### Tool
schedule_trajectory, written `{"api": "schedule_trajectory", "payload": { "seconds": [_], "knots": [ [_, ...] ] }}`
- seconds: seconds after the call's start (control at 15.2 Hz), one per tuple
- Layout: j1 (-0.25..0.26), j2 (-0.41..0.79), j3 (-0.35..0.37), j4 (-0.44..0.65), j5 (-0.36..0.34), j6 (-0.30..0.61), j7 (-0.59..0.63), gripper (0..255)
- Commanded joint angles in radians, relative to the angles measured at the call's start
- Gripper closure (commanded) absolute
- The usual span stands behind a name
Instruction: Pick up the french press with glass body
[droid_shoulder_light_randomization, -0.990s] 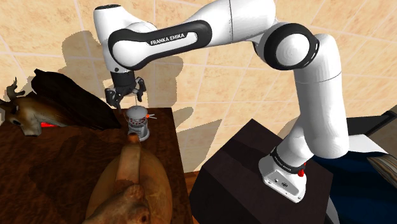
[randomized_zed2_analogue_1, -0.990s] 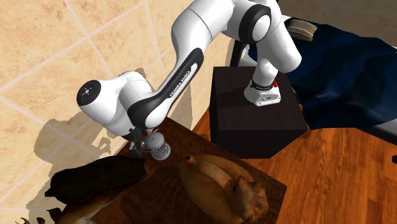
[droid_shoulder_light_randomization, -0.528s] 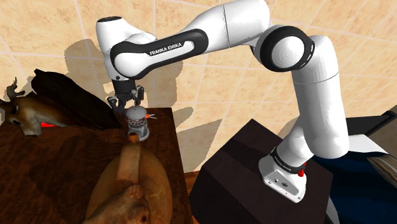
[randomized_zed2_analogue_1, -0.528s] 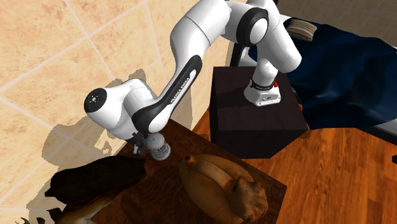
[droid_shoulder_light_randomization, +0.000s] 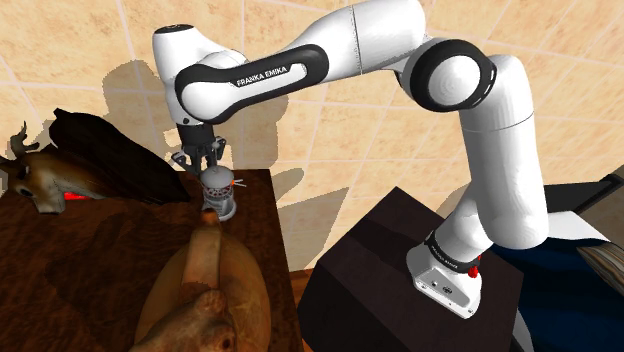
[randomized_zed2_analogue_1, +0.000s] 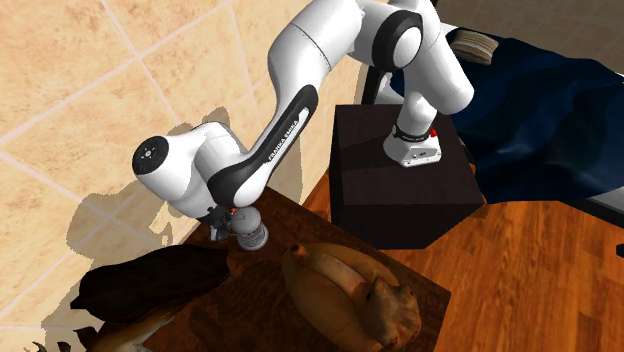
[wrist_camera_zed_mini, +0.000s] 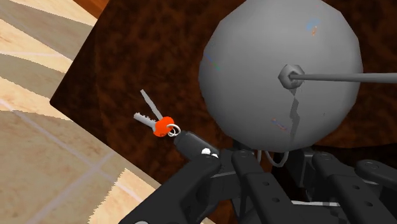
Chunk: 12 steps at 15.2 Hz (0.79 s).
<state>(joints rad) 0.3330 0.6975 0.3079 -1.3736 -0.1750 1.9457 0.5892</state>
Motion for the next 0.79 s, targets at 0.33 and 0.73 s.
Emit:
{"api": "schedule_trajectory", "payload": {
  "seconds": [0.33, 0.73],
  "knots": [
    [0.005, -0.012, 0.006, 0.042, 0.008, -0.063, -0.003, 255],
    [0.006, -0.036, 0.011, 0.085, 0.015, -0.129, -0.006, 255]
  ]
}}
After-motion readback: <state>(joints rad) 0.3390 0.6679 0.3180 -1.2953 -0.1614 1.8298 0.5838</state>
